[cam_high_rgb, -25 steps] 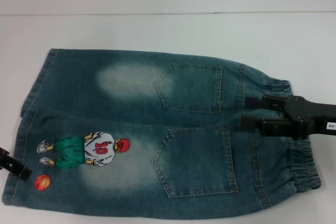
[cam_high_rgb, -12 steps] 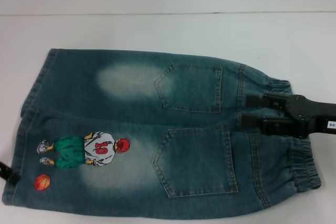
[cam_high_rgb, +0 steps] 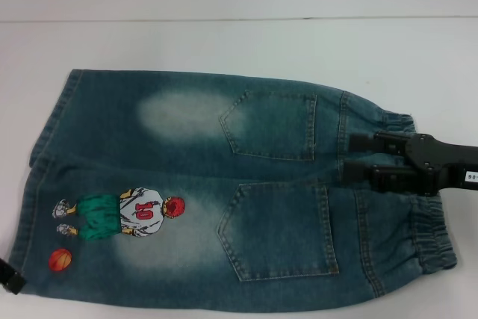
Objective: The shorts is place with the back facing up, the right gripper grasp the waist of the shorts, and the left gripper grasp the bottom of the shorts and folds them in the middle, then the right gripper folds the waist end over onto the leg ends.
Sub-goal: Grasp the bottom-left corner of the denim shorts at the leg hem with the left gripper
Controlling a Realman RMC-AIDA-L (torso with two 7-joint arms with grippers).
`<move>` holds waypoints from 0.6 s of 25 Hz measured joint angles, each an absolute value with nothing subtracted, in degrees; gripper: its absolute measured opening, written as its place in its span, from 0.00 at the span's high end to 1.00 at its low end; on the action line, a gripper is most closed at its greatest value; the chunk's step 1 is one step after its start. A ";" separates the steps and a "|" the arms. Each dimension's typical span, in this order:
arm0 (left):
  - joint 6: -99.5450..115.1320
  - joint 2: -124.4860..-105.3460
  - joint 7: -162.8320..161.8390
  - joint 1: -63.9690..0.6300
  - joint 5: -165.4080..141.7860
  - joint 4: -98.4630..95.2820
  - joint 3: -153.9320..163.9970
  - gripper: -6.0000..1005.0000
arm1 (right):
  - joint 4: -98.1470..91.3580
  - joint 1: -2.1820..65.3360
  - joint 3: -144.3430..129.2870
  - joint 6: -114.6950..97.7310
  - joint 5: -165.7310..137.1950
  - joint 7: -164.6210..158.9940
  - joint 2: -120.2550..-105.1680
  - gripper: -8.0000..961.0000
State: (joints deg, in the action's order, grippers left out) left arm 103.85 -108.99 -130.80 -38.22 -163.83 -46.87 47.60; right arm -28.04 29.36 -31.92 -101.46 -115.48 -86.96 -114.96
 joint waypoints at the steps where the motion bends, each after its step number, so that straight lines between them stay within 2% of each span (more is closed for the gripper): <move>1: 103.62 -109.05 -130.79 -38.17 -163.83 -46.61 47.79 0.14 | -28.04 29.36 -31.93 -101.46 -115.49 -86.94 -114.96 0.05; 15: 100.15 -109.99 -130.38 -38.65 -163.74 -45.17 47.86 0.14 | -28.04 29.14 -31.97 -101.61 -115.48 -86.89 -114.96 0.06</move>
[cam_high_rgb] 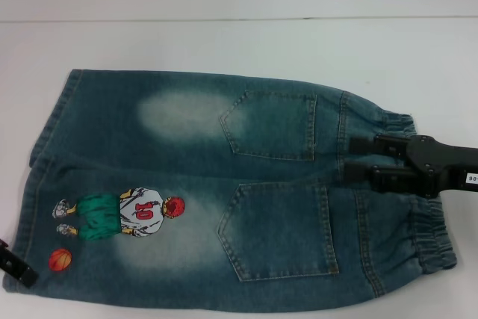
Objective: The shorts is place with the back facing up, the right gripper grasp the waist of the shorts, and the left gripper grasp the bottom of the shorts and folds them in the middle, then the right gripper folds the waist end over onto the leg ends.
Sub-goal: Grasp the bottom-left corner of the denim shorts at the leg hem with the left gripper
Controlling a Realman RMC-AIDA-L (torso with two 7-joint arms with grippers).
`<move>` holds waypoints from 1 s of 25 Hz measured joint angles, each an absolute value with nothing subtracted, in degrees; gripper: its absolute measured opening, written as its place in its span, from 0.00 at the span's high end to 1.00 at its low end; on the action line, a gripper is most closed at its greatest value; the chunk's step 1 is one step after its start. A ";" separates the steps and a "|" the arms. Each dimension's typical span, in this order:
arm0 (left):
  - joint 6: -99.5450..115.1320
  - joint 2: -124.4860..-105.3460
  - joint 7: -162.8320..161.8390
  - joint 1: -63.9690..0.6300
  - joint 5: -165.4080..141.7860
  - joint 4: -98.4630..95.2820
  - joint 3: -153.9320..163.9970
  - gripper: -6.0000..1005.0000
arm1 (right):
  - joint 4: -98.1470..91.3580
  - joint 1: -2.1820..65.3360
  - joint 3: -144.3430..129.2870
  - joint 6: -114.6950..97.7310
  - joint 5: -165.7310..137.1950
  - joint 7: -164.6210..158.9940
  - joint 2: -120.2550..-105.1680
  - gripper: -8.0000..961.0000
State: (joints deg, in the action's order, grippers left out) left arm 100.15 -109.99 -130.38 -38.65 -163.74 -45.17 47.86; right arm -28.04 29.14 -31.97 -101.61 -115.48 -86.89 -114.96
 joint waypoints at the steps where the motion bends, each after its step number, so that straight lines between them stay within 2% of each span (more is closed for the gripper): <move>1: 100.07 -110.02 -130.38 -38.71 -163.74 -45.17 47.88 0.14 | -28.03 29.09 -31.92 -101.61 -115.48 -86.91 -114.96 0.06; 5: 100.34 -110.07 -130.36 -38.90 -163.74 -45.14 47.90 0.14 | -28.04 28.95 -31.53 -101.61 -115.48 -86.92 -114.96 0.13; 25: 103.63 -111.14 -129.65 -39.76 -163.10 -45.09 47.46 0.15 | -28.04 28.77 -31.29 -101.60 -115.48 -86.73 -114.87 0.17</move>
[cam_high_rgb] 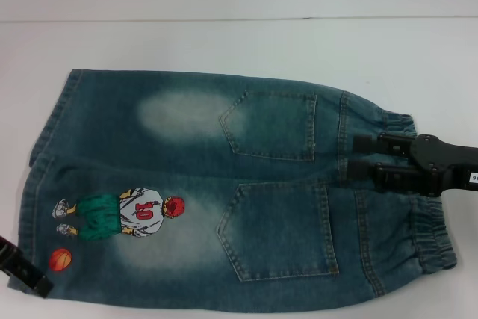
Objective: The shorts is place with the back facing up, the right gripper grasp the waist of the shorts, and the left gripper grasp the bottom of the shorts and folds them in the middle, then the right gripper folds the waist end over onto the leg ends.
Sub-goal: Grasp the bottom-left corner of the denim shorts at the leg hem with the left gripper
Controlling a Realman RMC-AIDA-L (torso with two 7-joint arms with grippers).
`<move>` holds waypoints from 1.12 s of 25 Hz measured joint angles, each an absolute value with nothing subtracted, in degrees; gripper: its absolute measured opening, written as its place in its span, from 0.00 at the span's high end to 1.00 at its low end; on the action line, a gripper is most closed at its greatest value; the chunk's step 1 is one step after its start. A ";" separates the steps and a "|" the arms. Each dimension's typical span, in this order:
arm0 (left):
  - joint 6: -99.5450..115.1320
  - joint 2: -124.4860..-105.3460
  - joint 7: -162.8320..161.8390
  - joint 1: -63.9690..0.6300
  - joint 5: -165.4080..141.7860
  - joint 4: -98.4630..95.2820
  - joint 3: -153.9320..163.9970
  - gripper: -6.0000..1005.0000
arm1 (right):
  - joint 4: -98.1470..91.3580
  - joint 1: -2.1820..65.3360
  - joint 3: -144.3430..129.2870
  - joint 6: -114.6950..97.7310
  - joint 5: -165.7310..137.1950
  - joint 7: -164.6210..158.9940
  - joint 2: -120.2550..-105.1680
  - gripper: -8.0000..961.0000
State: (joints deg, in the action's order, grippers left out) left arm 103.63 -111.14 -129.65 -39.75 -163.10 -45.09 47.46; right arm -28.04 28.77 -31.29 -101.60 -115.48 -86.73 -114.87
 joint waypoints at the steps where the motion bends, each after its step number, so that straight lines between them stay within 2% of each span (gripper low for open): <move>1: 103.65 -111.21 -129.62 -39.83 -163.08 -45.16 47.44 0.15 | -28.04 28.76 -31.29 -101.61 -115.48 -86.73 -114.87 0.17; 28: 102.94 -111.12 -129.71 -40.43 -163.65 -45.07 46.79 0.15 | -28.04 28.83 -31.20 -101.78 -115.48 -86.83 -114.69 0.19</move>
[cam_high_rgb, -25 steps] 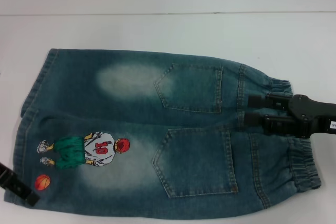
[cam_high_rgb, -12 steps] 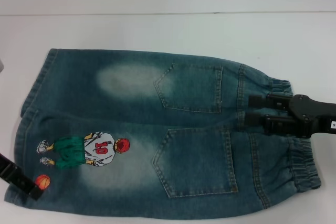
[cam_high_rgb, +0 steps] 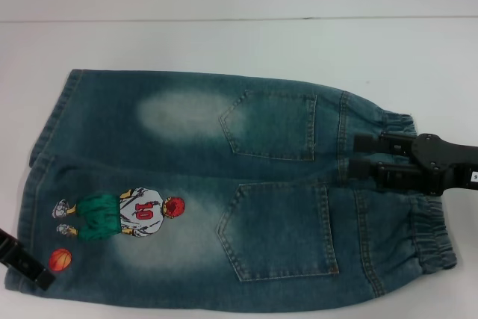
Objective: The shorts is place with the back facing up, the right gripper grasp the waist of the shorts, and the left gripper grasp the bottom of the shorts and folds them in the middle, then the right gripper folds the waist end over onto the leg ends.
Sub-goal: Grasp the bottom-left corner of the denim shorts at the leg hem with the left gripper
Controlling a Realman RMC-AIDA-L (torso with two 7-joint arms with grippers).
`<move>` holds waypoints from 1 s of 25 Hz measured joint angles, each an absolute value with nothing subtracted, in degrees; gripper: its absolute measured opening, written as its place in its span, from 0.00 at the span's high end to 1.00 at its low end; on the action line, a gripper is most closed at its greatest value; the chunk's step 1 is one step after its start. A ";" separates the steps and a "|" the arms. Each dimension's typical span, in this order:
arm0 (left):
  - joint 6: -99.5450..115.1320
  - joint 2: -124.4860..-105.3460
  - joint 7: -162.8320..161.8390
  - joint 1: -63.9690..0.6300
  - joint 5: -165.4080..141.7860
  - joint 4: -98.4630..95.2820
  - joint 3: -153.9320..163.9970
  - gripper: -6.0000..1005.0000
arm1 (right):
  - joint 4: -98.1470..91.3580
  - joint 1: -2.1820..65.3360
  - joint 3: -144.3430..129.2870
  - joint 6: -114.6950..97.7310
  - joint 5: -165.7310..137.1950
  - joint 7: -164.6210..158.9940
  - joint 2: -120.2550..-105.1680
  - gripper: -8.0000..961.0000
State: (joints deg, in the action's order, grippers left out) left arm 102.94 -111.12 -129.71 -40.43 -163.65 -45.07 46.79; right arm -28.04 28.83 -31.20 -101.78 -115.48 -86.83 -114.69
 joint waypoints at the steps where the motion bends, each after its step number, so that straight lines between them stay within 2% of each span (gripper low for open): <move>1: 103.03 -111.09 -129.79 -40.44 -163.65 -44.95 46.77 0.15 | -28.04 28.83 -31.20 -101.80 -115.49 -86.84 -114.69 0.19; 12: 103.44 -111.00 -130.35 -40.75 -163.65 -43.90 46.75 0.15 | -28.04 28.75 -31.20 -102.47 -115.48 -86.78 -114.69 0.20; 18: 102.66 -110.79 -132.25 -41.05 -163.65 -43.82 46.72 0.29 | -28.03 28.74 -31.05 -102.75 -115.48 -86.64 -114.69 0.21; 25: 102.90 -110.60 -132.82 -41.31 -163.65 -43.46 46.65 0.62 | -28.04 28.74 -31.01 -103.03 -115.48 -86.51 -114.69 0.21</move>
